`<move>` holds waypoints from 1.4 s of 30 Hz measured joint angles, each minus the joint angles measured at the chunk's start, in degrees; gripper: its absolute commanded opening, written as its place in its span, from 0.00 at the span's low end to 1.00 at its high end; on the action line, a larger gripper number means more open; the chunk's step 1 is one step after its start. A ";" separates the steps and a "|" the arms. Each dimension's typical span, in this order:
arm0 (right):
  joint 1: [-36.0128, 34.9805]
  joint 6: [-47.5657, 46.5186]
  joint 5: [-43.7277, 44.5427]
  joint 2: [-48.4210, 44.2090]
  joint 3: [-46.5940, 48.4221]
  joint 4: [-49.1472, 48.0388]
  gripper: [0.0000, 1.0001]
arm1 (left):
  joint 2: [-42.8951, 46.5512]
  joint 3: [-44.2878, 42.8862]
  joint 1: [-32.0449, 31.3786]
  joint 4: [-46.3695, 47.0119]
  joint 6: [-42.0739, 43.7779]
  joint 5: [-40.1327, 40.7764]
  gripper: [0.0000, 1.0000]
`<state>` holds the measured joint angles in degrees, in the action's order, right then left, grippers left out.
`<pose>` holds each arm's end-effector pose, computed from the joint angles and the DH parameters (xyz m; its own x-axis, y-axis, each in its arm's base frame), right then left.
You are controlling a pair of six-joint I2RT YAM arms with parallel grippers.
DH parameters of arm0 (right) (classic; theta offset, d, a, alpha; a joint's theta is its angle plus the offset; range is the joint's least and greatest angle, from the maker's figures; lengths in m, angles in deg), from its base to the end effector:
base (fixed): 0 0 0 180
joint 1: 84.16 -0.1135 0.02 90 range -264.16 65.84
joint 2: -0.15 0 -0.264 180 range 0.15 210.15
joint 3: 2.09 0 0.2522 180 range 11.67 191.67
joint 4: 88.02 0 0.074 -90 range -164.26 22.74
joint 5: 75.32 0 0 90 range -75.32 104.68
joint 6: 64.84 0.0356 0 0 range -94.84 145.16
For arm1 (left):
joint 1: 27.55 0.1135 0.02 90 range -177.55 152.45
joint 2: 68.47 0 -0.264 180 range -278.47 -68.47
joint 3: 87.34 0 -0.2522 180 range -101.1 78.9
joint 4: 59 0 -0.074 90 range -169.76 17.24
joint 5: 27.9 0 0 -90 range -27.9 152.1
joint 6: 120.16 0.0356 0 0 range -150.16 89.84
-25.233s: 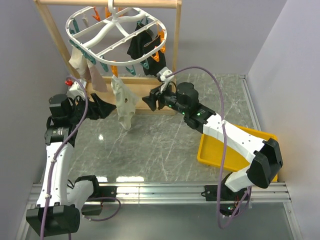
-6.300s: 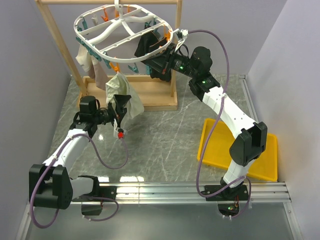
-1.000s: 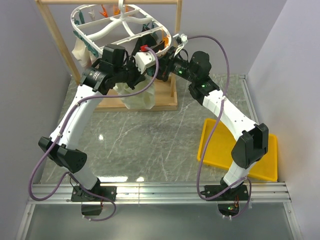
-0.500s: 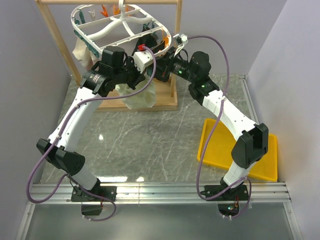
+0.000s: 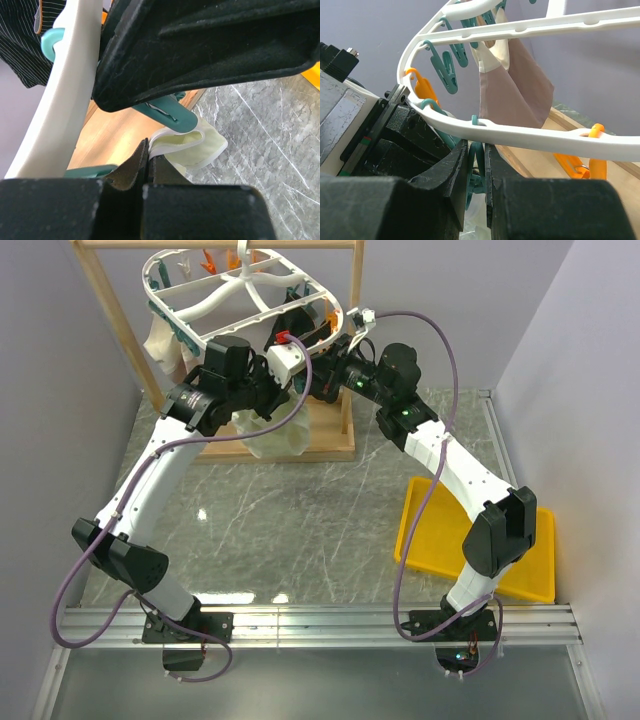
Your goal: Clip the underwear to the hanger
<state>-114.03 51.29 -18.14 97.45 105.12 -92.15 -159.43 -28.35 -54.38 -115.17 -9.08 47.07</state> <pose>0.3397 0.2173 0.4440 -0.1963 0.3141 -0.9289 -0.8778 0.3659 0.3092 0.2993 -0.1617 0.4560 -0.1351 0.4576 -0.8789 0.7419 0.6346 0.2164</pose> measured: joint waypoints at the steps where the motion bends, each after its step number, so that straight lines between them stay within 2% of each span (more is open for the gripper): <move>1: 0.00 0.13 0.09 0.00 0.00 0.00 0.00 | 0.00 0.00 0.00 0.00 -0.02 0.04 0.00; 27: -0.66 1.97 1.31 -0.02 -0.28 -0.20 0.00 | 0.00 0.00 -1.51 0.15 0.15 2.43 0.00; 42: -1.49 -2.84 5.20 -2.36 -6.73 -7.54 0.00 | 0.00 -0.26 -1.51 0.11 -5.40 0.31 0.00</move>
<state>-115.52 48.45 -12.94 95.09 98.39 -99.69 -159.43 -28.61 -55.89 -115.06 -14.48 47.38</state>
